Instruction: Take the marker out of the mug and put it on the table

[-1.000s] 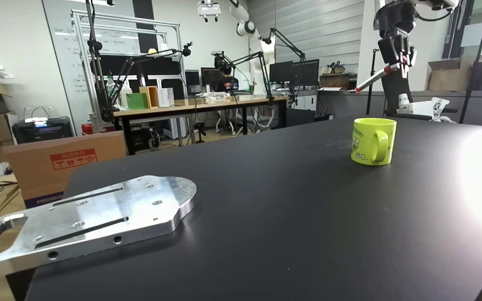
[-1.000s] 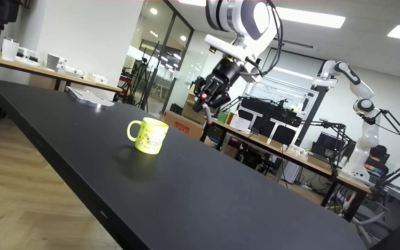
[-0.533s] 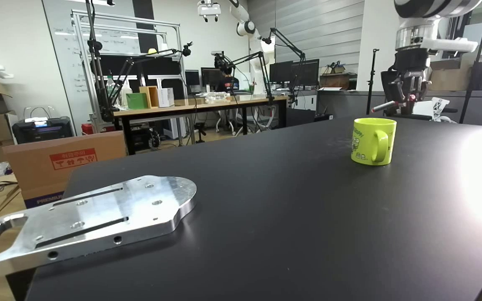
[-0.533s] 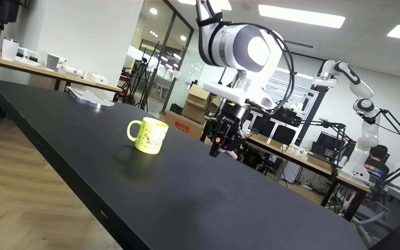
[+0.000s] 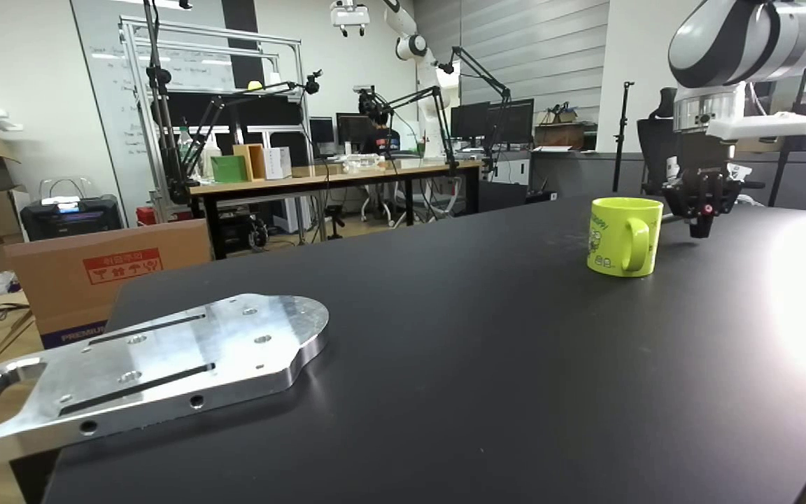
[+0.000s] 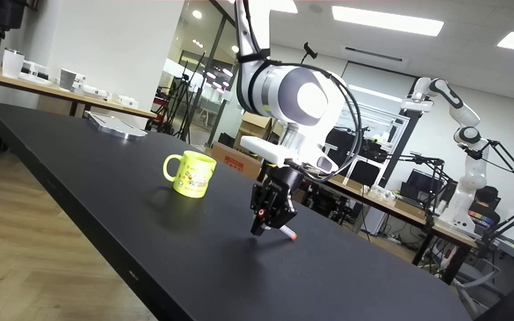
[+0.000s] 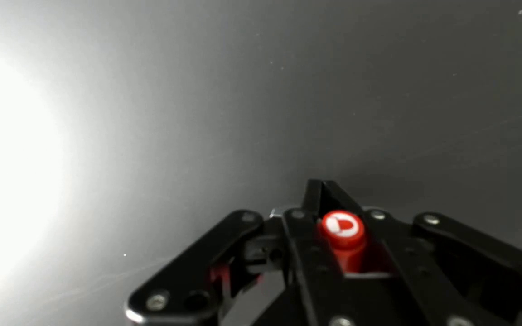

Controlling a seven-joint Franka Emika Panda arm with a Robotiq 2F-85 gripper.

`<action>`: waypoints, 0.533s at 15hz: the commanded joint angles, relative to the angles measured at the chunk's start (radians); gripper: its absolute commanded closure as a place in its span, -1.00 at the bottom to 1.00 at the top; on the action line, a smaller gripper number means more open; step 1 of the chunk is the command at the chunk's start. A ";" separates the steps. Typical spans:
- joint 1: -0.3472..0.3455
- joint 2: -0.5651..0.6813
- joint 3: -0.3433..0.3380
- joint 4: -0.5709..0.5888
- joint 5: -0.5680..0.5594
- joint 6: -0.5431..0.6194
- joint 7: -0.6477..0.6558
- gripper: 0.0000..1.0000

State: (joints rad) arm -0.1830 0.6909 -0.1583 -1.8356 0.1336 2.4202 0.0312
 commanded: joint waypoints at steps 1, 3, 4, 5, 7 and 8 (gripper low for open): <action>0.013 -0.003 -0.015 -0.017 -0.018 -0.003 0.075 0.37; 0.004 -0.016 -0.006 -0.010 -0.011 -0.026 0.064 0.23; 0.002 -0.025 -0.003 -0.006 -0.008 -0.037 0.061 0.07; -0.002 -0.043 0.000 -0.002 -0.003 -0.056 0.057 -0.06; -0.007 -0.080 0.005 0.002 0.003 -0.090 0.048 -0.34; -0.007 -0.101 0.007 0.001 0.005 -0.109 0.047 -0.46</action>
State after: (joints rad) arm -0.1816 0.6654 -0.1619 -1.8275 0.1367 2.3773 0.0546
